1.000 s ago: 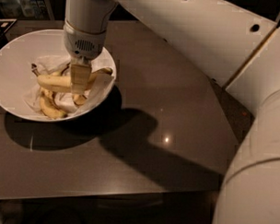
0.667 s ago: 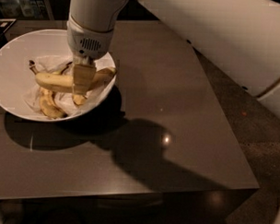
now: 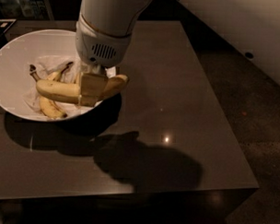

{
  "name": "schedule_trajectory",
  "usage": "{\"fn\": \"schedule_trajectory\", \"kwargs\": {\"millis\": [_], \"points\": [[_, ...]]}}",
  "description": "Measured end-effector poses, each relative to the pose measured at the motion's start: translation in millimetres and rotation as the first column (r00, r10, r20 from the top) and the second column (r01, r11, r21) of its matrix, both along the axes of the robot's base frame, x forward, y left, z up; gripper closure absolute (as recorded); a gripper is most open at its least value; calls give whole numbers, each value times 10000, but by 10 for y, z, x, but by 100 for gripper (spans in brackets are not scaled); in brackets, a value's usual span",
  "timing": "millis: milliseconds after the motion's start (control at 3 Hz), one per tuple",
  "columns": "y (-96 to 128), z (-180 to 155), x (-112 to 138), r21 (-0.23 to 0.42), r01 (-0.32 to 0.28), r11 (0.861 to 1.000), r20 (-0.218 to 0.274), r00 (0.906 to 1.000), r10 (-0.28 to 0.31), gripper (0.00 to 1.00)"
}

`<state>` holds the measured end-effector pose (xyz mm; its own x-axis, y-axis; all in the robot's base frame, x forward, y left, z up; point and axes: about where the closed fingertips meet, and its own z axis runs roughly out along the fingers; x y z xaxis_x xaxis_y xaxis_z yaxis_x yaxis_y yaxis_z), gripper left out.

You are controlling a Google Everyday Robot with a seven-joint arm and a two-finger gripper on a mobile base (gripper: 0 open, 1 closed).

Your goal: Pick banana from white bowl

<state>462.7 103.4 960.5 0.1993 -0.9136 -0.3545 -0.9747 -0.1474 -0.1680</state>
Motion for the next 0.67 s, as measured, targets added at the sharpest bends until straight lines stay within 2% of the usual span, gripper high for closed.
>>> {"fn": "schedule_trajectory", "kwargs": {"millis": [667], "points": [[-282,-109,-465,174,817,9965,-582,9950,-806,100]]}}
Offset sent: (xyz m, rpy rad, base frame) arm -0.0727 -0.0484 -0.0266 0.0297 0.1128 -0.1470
